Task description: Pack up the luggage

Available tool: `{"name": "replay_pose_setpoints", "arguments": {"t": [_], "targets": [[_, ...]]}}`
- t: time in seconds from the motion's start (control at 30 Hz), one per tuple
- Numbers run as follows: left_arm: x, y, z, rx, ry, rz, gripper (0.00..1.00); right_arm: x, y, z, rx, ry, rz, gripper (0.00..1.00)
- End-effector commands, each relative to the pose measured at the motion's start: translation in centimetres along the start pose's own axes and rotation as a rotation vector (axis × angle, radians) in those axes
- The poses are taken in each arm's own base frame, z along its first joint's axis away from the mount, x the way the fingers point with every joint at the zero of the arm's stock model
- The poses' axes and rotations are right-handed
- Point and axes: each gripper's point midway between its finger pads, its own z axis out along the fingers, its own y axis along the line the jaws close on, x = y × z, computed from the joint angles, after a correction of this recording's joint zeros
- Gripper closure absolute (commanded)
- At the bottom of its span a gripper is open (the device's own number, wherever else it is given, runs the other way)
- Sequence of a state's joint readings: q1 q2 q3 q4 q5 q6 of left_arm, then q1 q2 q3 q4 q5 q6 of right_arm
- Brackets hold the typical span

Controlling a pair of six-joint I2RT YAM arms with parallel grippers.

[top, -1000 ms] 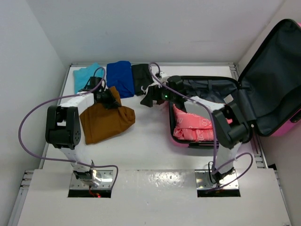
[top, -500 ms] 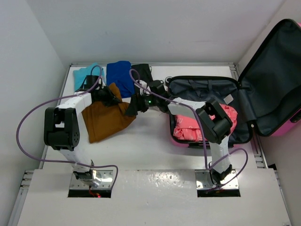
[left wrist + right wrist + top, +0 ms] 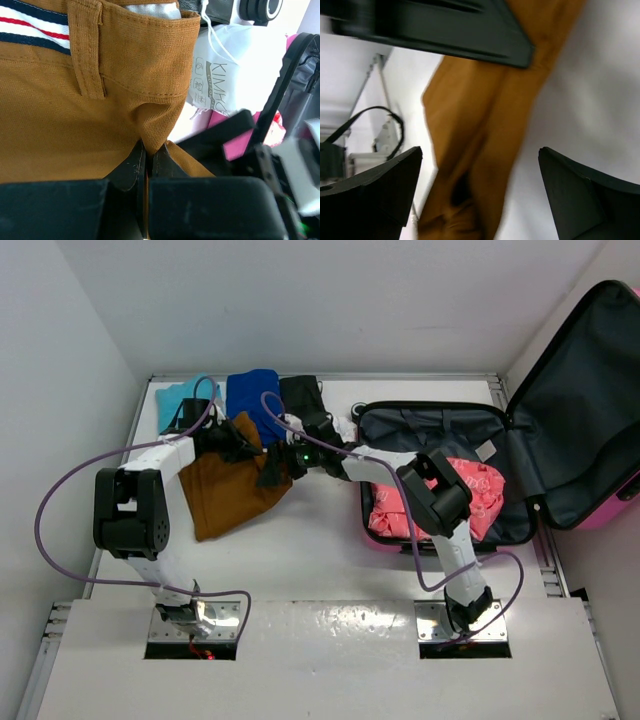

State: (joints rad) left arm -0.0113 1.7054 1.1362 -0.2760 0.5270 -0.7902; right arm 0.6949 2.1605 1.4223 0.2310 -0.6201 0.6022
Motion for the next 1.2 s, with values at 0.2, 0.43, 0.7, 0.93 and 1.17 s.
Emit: {"name": "replay_pose_setpoints", "arguments": {"t": [0.2, 0.43, 0.7, 0.93, 1.17], "targets": [[-2.0, -5.0, -2.2, 0.150, -0.073, 0.066, 1.00, -3.6, 0.7, 2.1, -0.013, -0.071, -0.045, 0.01], [-2.2, -5.5, -2.3, 0.171, -0.079, 0.079, 1.00, -3.7, 1.1, 2.6, -0.052, -0.064, -0.065, 0.50], [-7.4, -7.4, -6.9, 0.215, -0.286, 0.202, 0.06, -6.5, 0.0, -1.5, 0.031, -0.102, -0.171, 1.00], [-14.8, -6.9, -13.0, 0.155, -0.547, 0.296, 0.00, -16.0, 4.0, -8.9, 0.052, -0.314, -0.280, 1.00], [-14.9, -4.8, -12.2, 0.160, -0.566, 0.275, 0.00, -20.9, 11.1, -17.1, -0.011, -0.440, -0.443, 1.00]]}}
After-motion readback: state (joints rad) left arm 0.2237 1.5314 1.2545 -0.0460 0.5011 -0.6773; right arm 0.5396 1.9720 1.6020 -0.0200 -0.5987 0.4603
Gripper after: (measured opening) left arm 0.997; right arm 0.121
